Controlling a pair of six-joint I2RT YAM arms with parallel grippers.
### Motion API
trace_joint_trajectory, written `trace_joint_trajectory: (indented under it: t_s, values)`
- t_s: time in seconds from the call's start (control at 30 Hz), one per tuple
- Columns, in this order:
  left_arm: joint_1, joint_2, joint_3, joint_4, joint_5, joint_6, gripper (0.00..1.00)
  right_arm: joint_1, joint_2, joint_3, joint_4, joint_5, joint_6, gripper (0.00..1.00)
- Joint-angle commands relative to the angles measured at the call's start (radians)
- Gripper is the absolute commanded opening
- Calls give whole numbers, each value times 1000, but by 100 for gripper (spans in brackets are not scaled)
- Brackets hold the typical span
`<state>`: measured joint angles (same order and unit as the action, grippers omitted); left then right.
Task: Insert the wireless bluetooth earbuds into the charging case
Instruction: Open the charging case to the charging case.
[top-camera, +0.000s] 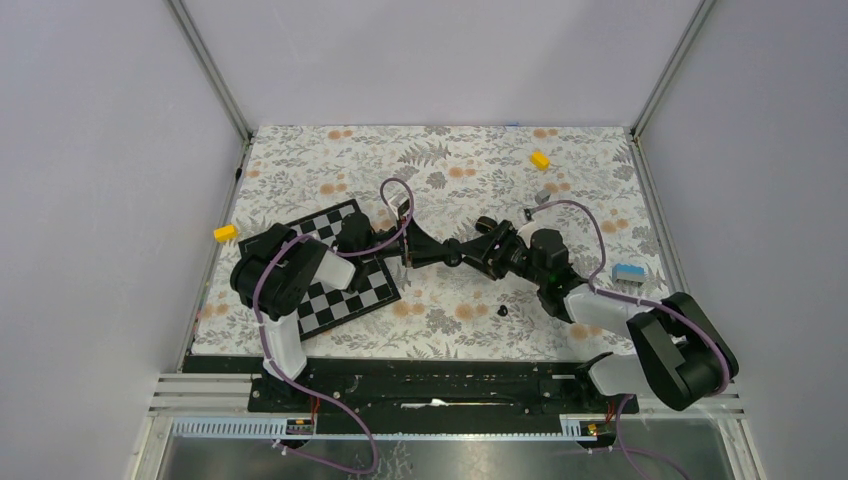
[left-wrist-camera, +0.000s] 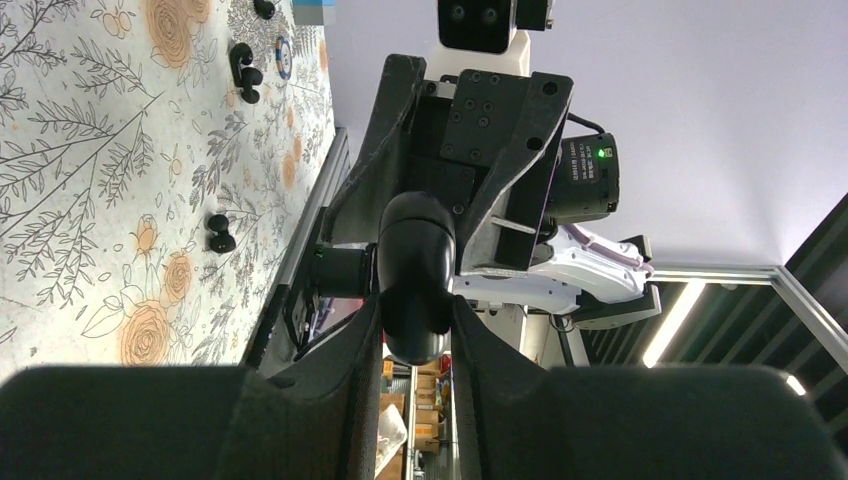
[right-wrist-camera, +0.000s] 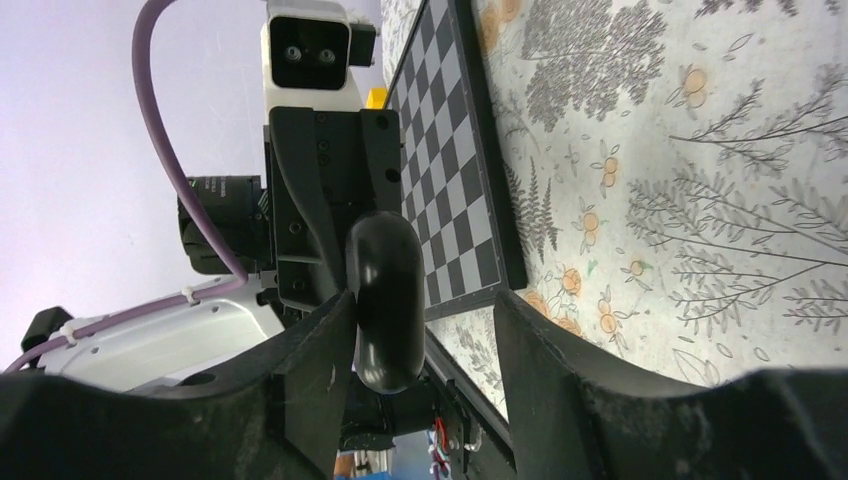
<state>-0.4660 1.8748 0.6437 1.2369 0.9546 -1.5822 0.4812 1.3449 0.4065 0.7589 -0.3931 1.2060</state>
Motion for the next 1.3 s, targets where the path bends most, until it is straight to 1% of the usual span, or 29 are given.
trace_joint_trajectory:
  t_s: [0.0, 0.3, 0.4, 0.47, 0.57, 0.63, 0.73, 0.8, 0.87, 1.0, 1.13, 1.2, 1.27]
  values:
    - [1, -25, 24, 173, 23, -36, 0, -8, -23, -24, -154, 89, -63, 58]
    - [3, -57, 22, 118, 25, -5, 0, -20, -49, -52, -152, 89, -61, 58]
    - [3, -63, 26, 55, 28, 29, 0, -20, -90, -30, -211, 103, -83, 59]
    - [4, -77, 35, -51, 28, 95, 0, -20, -139, 4, -306, 131, -136, 60]
    - [4, -119, 63, -297, 18, 250, 0, -20, -210, 70, -505, 215, -225, 66]
    - [4, -154, 91, -477, 2, 365, 0, -20, -267, 114, -642, 283, -306, 67]
    - [4, -198, 159, -772, -32, 556, 0, -20, -317, 185, -879, 438, -417, 67]
    - [4, -217, 198, -909, -52, 655, 0, -20, -336, 206, -996, 540, -471, 67]
    - [4, -228, 221, -982, -45, 716, 0, -20, -353, 215, -1086, 614, -504, 67]
    - [4, -233, 255, -1092, -23, 820, 0, -20, -384, 215, -1216, 713, -523, 67]
    - [4, -229, 258, -1114, -9, 853, 0, -20, -369, 264, -1342, 858, -562, 67]
    - [4, -214, 265, -1109, -1, 852, 0, -23, -329, 302, -1361, 895, -598, 67]
    - [4, -201, 276, -1107, 9, 855, 0, -36, -265, 341, -1362, 893, -635, 61]
